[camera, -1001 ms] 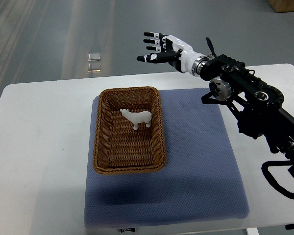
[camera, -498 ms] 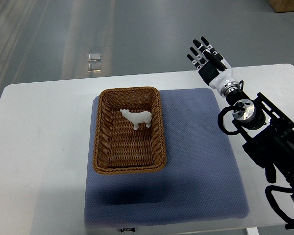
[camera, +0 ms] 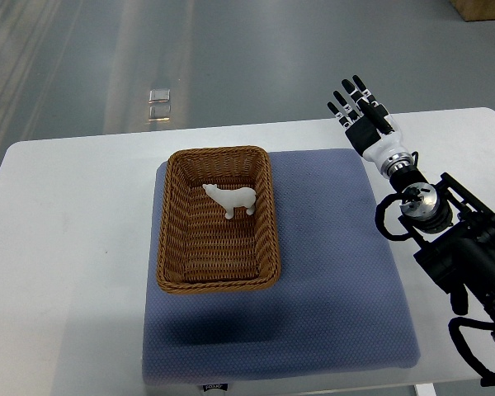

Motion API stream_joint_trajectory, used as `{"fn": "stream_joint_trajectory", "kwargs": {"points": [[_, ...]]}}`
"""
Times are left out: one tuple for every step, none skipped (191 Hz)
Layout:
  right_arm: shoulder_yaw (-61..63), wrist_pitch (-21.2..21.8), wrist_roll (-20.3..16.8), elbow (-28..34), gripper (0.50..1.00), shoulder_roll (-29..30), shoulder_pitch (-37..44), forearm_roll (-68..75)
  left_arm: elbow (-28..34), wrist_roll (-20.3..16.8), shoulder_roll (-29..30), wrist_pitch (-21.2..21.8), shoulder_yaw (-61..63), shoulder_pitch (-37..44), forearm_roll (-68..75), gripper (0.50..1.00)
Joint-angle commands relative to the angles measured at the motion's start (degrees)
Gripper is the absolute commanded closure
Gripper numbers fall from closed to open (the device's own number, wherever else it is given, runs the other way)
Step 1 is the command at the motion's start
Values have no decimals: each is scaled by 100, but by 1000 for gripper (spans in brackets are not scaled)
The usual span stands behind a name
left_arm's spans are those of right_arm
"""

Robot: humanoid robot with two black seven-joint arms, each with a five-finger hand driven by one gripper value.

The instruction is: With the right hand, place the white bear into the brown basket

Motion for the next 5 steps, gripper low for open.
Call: {"fn": "stream_joint_trajectory", "kwargs": {"points": [[4,10,0,-38,576,-9,19,39,9,-2,0,1,9,0,0,500],[4,10,0,-38,576,-9,19,39,9,7,0,-7,9,0,0,500],[4,10,0,-38,576,-9,19,39,9,7,0,-7,9,0,0,500],[4,10,0,-38,576,-9,19,39,9,7,0,-7,9,0,0,500],[4,10,0,-38,576,-9,19,39,9,7,0,-7,9,0,0,500]]}}
